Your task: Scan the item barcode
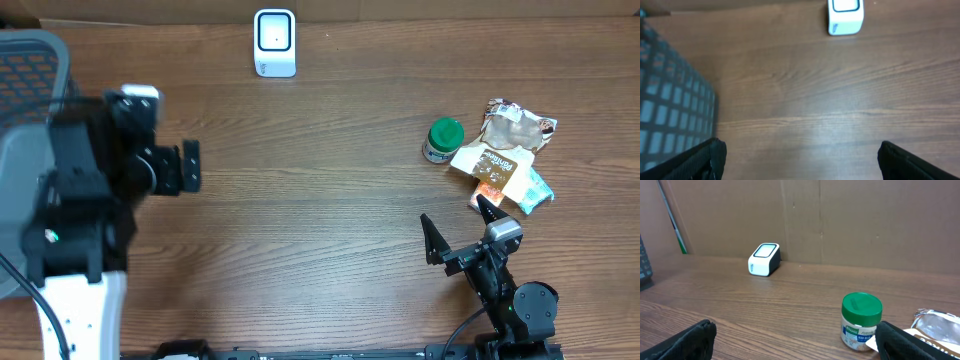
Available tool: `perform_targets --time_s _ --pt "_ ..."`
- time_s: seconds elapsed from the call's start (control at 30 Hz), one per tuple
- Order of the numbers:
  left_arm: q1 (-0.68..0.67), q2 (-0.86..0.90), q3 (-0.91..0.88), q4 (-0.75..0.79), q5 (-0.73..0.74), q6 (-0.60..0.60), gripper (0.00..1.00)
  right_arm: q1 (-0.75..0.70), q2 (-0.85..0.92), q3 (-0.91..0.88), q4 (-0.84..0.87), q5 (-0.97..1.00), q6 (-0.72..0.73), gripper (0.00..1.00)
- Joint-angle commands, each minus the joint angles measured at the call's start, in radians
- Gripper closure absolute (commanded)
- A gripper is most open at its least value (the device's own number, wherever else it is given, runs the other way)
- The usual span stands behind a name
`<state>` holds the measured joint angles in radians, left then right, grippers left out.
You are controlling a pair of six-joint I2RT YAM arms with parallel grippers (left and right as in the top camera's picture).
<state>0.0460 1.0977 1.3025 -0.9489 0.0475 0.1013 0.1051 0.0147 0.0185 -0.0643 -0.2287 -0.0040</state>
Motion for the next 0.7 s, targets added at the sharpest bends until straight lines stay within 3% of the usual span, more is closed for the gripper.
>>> perform_targets --time_s 0.0,0.23,0.37,0.5,0.67 --pt "-0.027 -0.132 -0.147 0.142 -0.013 0.018 0.00 -0.002 -0.012 -0.011 0.003 0.007 -0.003 0.00" --pt "-0.033 -0.439 -0.583 0.658 0.043 0.018 0.01 -0.002 -0.012 -0.011 0.003 0.007 -0.003 0.00" --pt "-0.033 -0.613 -0.805 0.862 0.051 0.019 0.01 -0.002 -0.012 -0.011 0.003 0.007 -0.003 0.00" --pt "-0.032 -0.790 -1.001 0.968 0.050 0.019 0.01 -0.002 -0.012 -0.011 0.003 0.007 -0.003 0.00" --pt "-0.032 -0.952 -1.151 0.979 0.046 0.029 0.00 -0.002 -0.012 -0.011 0.003 0.007 -0.003 0.00"
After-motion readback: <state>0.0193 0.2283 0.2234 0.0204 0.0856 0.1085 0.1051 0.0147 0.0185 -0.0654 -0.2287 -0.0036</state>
